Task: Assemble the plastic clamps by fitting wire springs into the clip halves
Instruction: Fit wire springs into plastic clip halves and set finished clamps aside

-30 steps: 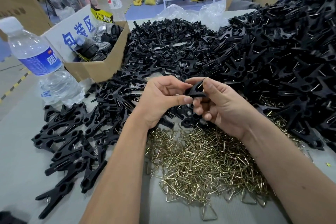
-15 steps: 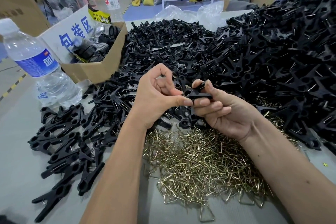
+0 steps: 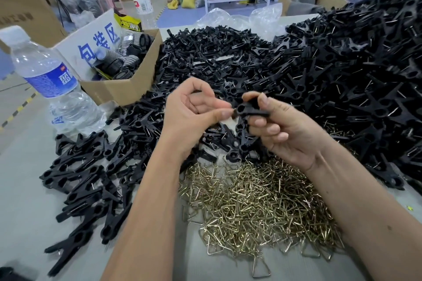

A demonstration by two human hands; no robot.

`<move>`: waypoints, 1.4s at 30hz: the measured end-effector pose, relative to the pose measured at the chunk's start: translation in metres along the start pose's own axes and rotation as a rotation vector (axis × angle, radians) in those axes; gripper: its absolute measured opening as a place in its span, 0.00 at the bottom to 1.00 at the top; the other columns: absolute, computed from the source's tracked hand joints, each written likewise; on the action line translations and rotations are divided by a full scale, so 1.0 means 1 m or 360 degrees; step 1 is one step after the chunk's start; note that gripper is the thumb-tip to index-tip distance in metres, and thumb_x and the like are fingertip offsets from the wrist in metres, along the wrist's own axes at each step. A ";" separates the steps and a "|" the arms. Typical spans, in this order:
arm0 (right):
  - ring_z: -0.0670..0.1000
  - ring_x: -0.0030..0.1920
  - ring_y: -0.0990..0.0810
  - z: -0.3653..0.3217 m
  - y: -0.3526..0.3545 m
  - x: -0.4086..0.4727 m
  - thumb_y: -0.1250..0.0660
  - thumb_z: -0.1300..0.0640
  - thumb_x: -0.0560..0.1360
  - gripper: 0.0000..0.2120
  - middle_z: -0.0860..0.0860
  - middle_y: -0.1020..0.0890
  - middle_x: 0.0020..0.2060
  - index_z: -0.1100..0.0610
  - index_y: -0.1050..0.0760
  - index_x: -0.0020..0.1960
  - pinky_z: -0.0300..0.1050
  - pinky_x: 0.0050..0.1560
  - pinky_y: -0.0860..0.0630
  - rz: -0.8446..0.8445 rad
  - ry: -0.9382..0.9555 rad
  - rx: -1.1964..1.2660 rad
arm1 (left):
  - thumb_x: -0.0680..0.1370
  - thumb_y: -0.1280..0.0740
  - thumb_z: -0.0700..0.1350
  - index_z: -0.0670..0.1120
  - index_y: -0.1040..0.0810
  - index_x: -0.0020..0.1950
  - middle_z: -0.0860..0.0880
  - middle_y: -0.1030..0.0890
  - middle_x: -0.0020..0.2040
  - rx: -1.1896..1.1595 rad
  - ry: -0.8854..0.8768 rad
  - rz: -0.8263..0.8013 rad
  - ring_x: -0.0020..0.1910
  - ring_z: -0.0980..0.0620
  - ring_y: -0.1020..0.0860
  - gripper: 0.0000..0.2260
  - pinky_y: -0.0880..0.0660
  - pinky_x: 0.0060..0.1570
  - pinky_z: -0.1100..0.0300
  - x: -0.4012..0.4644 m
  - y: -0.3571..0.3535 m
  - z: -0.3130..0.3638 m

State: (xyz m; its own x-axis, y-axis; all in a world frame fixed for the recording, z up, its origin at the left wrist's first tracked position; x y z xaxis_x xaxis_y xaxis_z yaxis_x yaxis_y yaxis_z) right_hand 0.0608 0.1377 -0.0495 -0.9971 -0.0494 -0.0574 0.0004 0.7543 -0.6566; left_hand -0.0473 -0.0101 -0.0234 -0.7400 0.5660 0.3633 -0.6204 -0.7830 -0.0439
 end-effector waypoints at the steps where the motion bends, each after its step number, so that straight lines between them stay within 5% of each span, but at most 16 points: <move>1: 0.43 0.28 0.25 -0.011 0.003 0.002 0.31 0.54 0.78 0.12 0.52 0.21 0.35 0.57 0.15 0.58 0.30 0.24 0.27 0.0133 0.0108 -0.0188 | 0.69 0.19 0.34 0.46 0.23 0.50 0.43 0.12 0.44 0.0065 0.0011 0.0143 0.44 0.44 0.13 0.17 0.17 0.46 0.53 0.001 0.009 -0.001; 5: 0.46 0.31 0.20 -0.083 0.013 0.012 0.27 0.53 0.77 0.16 0.51 0.15 0.35 0.53 0.17 0.64 0.36 0.30 0.23 0.0783 0.0633 -0.0984 | 0.72 0.22 0.34 0.48 0.22 0.46 0.51 0.13 0.42 0.0663 0.0206 0.0543 0.42 0.52 0.14 0.13 0.16 0.48 0.52 0.014 0.046 -0.004; 9: 0.50 0.30 0.16 -0.130 0.014 0.032 0.25 0.58 0.78 0.27 0.56 0.15 0.37 0.56 0.27 0.75 0.45 0.36 0.17 0.1327 0.0829 -0.1736 | 0.73 0.22 0.40 0.51 0.19 0.41 0.55 0.15 0.38 0.1412 0.0486 0.0186 0.36 0.62 0.18 0.09 0.20 0.41 0.63 0.042 0.044 -0.009; 11: 0.48 0.30 0.15 -0.126 -0.002 0.052 0.25 0.59 0.77 0.20 0.55 0.14 0.40 0.57 0.21 0.68 0.47 0.39 0.15 0.1275 0.0790 -0.2047 | 0.75 0.21 0.44 0.52 0.18 0.42 0.54 0.15 0.40 0.1572 0.0600 -0.0012 0.38 0.61 0.18 0.07 0.23 0.38 0.65 0.054 0.032 -0.012; 14: 0.42 0.34 0.18 -0.100 -0.036 0.090 0.26 0.61 0.76 0.06 0.47 0.15 0.38 0.55 0.13 0.52 0.42 0.49 0.18 0.0907 0.0661 -0.2581 | 0.76 0.23 0.44 0.51 0.17 0.46 0.49 0.14 0.48 0.1823 0.0733 -0.0097 0.48 0.49 0.16 0.04 0.18 0.51 0.52 0.070 0.030 -0.014; 17: 0.50 0.43 0.17 -0.067 -0.052 0.125 0.28 0.62 0.75 0.07 0.47 0.16 0.38 0.52 0.12 0.46 0.47 0.55 0.19 0.0543 0.0359 -0.3090 | 0.72 0.19 0.48 0.49 0.17 0.50 0.47 0.16 0.50 0.1951 0.0945 -0.0295 0.50 0.45 0.18 0.11 0.19 0.56 0.48 0.075 0.032 -0.021; 20: 0.59 0.45 0.19 -0.042 -0.047 0.151 0.29 0.62 0.75 0.05 0.52 0.18 0.40 0.55 0.20 0.41 0.51 0.46 0.20 0.0447 0.0067 -0.3444 | 0.68 0.16 0.50 0.48 0.18 0.54 0.46 0.18 0.51 0.2060 0.1014 -0.0389 0.52 0.43 0.19 0.20 0.19 0.57 0.47 0.077 0.030 -0.027; 23: 0.59 0.44 0.27 -0.027 -0.035 0.168 0.33 0.64 0.76 0.15 0.52 0.29 0.38 0.54 0.37 0.37 0.52 0.43 0.28 0.0478 -0.0077 -0.3674 | 0.69 0.18 0.48 0.46 0.18 0.53 0.45 0.18 0.48 0.2045 0.1027 -0.0355 0.49 0.42 0.19 0.17 0.19 0.52 0.49 0.081 0.033 -0.034; 26: 0.59 0.43 0.28 -0.024 -0.028 0.176 0.34 0.65 0.76 0.15 0.51 0.31 0.35 0.54 0.37 0.37 0.53 0.43 0.30 0.0442 -0.0144 -0.3704 | 0.72 0.23 0.41 0.51 0.17 0.46 0.47 0.16 0.49 0.1876 0.0966 -0.0172 0.48 0.44 0.18 0.07 0.21 0.46 0.54 0.083 0.042 -0.035; 30: 0.59 0.50 0.23 -0.029 -0.025 0.174 0.31 0.59 0.79 0.07 0.52 0.22 0.43 0.55 0.28 0.44 0.52 0.47 0.25 0.0350 -0.0110 -0.3483 | 0.74 0.29 0.32 0.54 0.20 0.48 0.49 0.18 0.51 0.1548 0.0764 0.0175 0.49 0.48 0.19 0.15 0.24 0.38 0.60 0.082 0.055 -0.032; 34: 0.51 0.47 0.19 -0.057 -0.029 0.155 0.32 0.55 0.82 0.05 0.50 0.16 0.46 0.56 0.20 0.53 0.51 0.53 0.22 0.0548 0.0497 -0.2789 | 0.77 0.26 0.37 0.51 0.21 0.53 0.50 0.19 0.47 0.1230 0.0580 0.0429 0.39 0.58 0.22 0.11 0.32 0.22 0.72 0.076 0.061 -0.022; 36: 0.46 0.37 0.20 -0.070 -0.026 0.135 0.33 0.56 0.83 0.06 0.48 0.16 0.40 0.56 0.18 0.53 0.43 0.43 0.24 0.0692 0.0716 -0.2483 | 0.77 0.25 0.41 0.51 0.21 0.54 0.52 0.19 0.44 0.1096 0.0481 0.0528 0.37 0.57 0.21 0.10 0.31 0.25 0.74 0.071 0.064 -0.015; 38: 0.47 0.32 0.22 -0.073 -0.015 0.112 0.33 0.57 0.83 0.07 0.49 0.17 0.36 0.55 0.17 0.51 0.41 0.34 0.26 0.0772 0.0739 -0.2125 | 0.78 0.26 0.40 0.50 0.20 0.55 0.50 0.16 0.41 0.0756 0.0459 0.0550 0.35 0.52 0.16 0.09 0.23 0.33 0.65 0.062 0.061 -0.013; 40: 0.48 0.31 0.22 -0.069 -0.007 0.089 0.32 0.56 0.83 0.06 0.50 0.17 0.34 0.54 0.19 0.48 0.43 0.31 0.27 0.0802 0.0755 -0.1859 | 0.79 0.26 0.38 0.48 0.19 0.56 0.52 0.15 0.36 0.0431 0.0457 0.0511 0.34 0.50 0.15 0.09 0.18 0.38 0.56 0.052 0.052 -0.014; 42: 0.48 0.30 0.22 -0.062 -0.005 0.065 0.30 0.50 0.82 0.09 0.48 0.18 0.32 0.52 0.19 0.45 0.42 0.31 0.28 0.0851 0.0843 -0.1878 | 0.79 0.27 0.37 0.47 0.17 0.58 0.51 0.15 0.35 0.0225 0.0458 0.0468 0.36 0.51 0.16 0.10 0.18 0.40 0.58 0.042 0.041 -0.018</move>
State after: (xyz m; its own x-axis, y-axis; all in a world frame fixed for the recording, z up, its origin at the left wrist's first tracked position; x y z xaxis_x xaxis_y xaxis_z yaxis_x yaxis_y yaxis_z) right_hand -0.0086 0.1718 -0.0032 -0.8064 0.4658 0.3644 0.5856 0.7152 0.3816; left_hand -0.1084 -0.0141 -0.0263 -0.9346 0.3469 0.0792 -0.3457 -0.9379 0.0284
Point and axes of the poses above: each hand's wrist, its own x-axis towards the middle knuckle, its own y-axis out of the back of the hand, z = x × y, the point moved 6 cm from there along x, towards the middle knuckle
